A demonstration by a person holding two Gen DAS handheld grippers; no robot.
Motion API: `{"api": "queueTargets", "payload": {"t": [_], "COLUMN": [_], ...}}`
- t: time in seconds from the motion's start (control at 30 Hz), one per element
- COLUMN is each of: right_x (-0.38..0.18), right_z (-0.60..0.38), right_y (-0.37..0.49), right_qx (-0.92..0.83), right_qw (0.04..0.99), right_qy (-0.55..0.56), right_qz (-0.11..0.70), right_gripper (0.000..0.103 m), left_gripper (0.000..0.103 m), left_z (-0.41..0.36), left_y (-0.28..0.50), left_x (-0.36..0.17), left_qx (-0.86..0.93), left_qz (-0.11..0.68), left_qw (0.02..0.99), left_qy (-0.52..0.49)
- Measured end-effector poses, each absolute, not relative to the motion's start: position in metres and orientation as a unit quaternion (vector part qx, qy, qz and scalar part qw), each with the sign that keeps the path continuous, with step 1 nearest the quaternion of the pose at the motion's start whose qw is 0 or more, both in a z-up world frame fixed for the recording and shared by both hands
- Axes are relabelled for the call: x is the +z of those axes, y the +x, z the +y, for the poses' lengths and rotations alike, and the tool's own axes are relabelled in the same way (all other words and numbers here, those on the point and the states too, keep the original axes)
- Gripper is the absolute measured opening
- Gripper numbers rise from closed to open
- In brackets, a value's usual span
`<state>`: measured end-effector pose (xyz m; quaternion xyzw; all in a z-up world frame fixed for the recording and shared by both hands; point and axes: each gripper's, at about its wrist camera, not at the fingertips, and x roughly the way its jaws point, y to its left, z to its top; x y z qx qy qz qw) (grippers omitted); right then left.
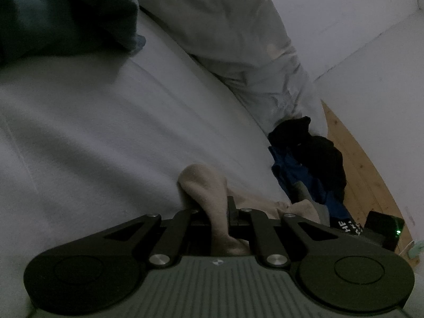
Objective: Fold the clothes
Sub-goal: 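Lift the beige shirt with the left tool while the right tool grips its other end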
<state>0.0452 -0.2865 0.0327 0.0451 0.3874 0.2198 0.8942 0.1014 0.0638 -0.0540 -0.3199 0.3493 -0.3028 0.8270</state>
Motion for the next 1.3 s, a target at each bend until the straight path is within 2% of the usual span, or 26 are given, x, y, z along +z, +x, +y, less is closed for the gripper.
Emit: {"api": "queueTargets", "payload": {"t": [0.1, 0.27, 0.4, 0.5, 0.7, 0.97, 1.3], "right_x": [0.036, 0.046, 0.054, 0.067, 0.112, 0.166, 0.222], "right_z": [-0.272, -0.237, -0.206, -0.195, -0.199, -0.213, -0.209], "right_y": [0.046, 0.039, 0.014, -0.015, -0.09, -0.217, -0.303], "right_qx": [0.202, 0.145, 0.088, 0.043, -0.024, -0.077, -0.092], "right_qw": [0.892, 0.896, 0.912, 0.932, 0.97, 0.986, 0.993], "right_qy": [0.005, -0.091, -0.165, -0.173, -0.108, -0.019, -0.019], "right_qz": [0.404, 0.411, 0.365, 0.315, 0.217, 0.148, 0.077], "right_gripper": [0.035, 0.023, 0.02, 0.02, 0.02, 0.014, 0.013], "left_gripper": [0.011, 0.01, 0.01, 0.01, 0.01, 0.01, 0.01], "left_z": [0.064, 0.057, 0.051, 0.049, 0.038, 0.022, 0.014], "left_y": [0.099, 0.09, 0.07, 0.048, -0.037, -0.169, -0.238], "left_x": [-0.052, -0.037, -0.009, 0.018, 0.071, 0.12, 0.179], "left_qx": [-0.301, -0.286, -0.286, -0.297, -0.332, -0.353, -0.352], "left_qz": [0.349, 0.348, 0.325, 0.298, 0.227, 0.14, 0.081], "left_qw": [0.83, 0.852, 0.872, 0.883, 0.904, 0.923, 0.931], "left_qy": [-0.313, -0.266, -0.227, -0.208, -0.143, -0.067, -0.049]}}
